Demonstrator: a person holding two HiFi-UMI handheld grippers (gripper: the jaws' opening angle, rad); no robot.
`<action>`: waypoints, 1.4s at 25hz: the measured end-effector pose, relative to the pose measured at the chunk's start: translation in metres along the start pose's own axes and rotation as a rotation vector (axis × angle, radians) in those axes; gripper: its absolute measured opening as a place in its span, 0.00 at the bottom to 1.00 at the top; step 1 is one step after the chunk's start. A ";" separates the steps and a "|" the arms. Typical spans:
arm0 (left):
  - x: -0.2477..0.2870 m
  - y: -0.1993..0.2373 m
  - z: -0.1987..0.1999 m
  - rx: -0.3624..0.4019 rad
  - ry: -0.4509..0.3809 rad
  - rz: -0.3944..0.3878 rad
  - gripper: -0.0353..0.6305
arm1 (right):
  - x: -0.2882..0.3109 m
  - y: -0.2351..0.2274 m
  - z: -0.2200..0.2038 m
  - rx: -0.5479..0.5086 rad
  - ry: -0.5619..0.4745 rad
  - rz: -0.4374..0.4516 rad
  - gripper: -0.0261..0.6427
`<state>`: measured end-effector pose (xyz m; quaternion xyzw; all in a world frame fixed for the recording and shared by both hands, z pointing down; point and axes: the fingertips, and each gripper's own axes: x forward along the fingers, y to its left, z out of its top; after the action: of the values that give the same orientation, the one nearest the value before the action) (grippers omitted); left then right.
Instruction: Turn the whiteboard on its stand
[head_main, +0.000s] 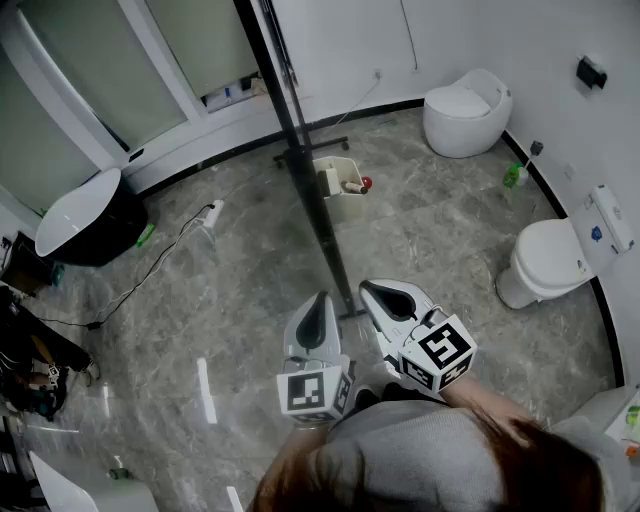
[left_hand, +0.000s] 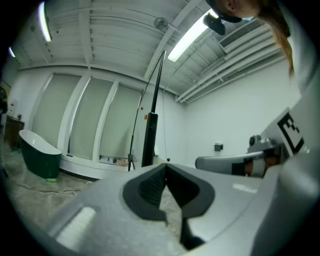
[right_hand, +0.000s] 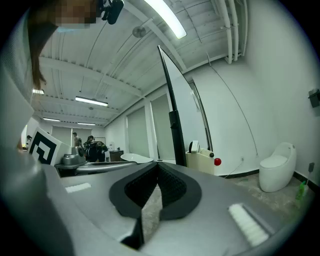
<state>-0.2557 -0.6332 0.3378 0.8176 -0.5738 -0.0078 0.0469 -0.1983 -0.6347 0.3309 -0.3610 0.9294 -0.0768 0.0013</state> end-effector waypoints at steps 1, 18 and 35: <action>0.000 0.000 0.000 -0.005 -0.001 0.002 0.05 | 0.000 0.000 0.000 0.002 0.001 -0.001 0.05; -0.009 -0.013 0.000 -0.018 0.000 0.017 0.05 | -0.017 0.002 0.002 -0.005 -0.001 0.004 0.05; -0.015 -0.021 -0.016 -0.040 0.007 0.101 0.05 | -0.027 -0.004 -0.006 -0.004 -0.002 0.054 0.04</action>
<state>-0.2403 -0.6106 0.3518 0.7866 -0.6138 -0.0140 0.0657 -0.1754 -0.6187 0.3360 -0.3360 0.9389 -0.0744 0.0037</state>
